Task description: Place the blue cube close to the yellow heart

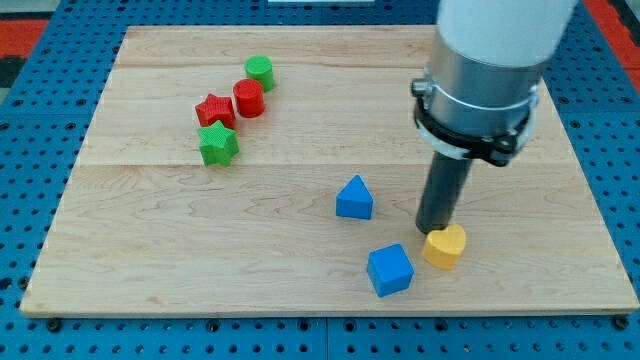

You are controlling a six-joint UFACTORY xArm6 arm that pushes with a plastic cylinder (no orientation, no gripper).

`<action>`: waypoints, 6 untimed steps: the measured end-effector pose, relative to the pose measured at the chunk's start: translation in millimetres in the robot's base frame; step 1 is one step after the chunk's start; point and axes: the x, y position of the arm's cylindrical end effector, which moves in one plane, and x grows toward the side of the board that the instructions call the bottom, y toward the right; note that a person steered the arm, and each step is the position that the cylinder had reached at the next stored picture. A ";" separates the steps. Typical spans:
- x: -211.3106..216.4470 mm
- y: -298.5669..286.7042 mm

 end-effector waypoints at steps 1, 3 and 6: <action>-29.3 -83.4; 54.2 -114.7; 33.4 -47.4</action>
